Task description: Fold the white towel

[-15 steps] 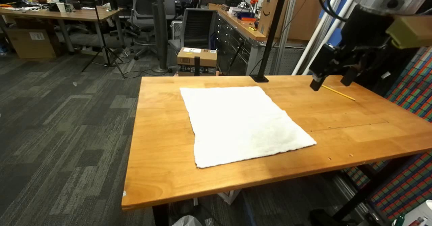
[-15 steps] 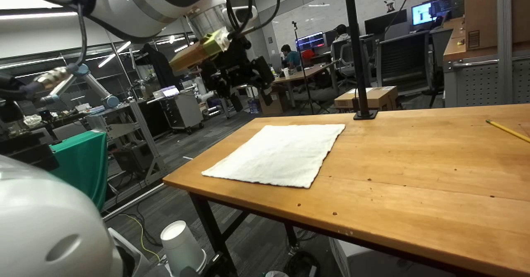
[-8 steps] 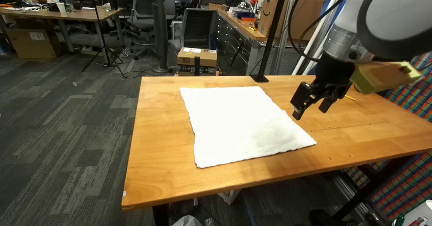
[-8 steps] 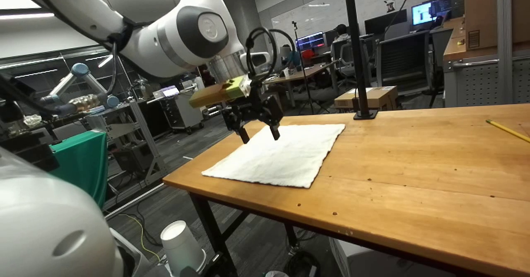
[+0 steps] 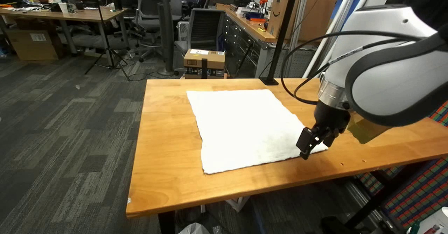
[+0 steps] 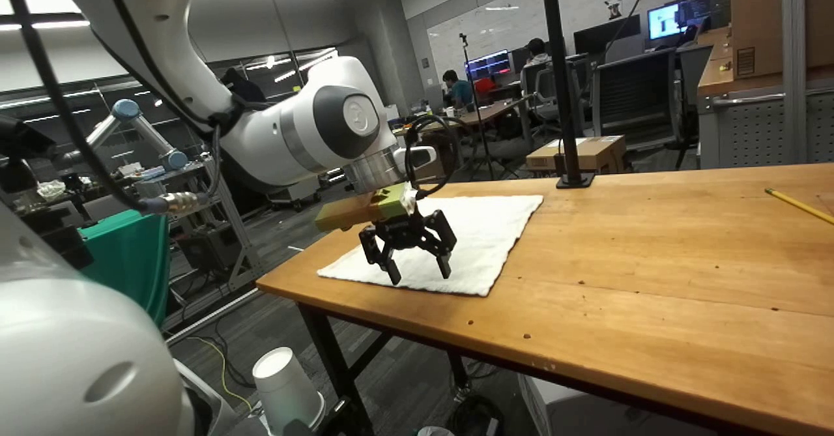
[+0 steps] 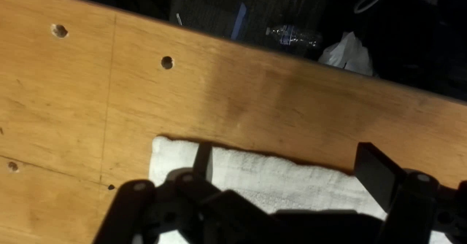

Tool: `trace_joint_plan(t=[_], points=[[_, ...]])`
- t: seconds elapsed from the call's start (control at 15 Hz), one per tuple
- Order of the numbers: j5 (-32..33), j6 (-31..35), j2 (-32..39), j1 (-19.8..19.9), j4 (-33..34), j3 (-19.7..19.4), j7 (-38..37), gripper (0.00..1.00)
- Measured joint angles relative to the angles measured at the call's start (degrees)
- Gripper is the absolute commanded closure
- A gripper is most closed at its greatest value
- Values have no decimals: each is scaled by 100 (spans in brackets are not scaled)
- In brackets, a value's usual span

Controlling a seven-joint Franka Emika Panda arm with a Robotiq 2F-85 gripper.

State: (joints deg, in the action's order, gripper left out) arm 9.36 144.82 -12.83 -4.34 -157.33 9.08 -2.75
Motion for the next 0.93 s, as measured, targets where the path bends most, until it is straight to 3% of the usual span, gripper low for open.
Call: trace_joint_plan(t=[0.53,0.93], points=[[1499,139,504,226,168,-1,-1205,0],[1422,644,931,257,247,-160,-1382,0]])
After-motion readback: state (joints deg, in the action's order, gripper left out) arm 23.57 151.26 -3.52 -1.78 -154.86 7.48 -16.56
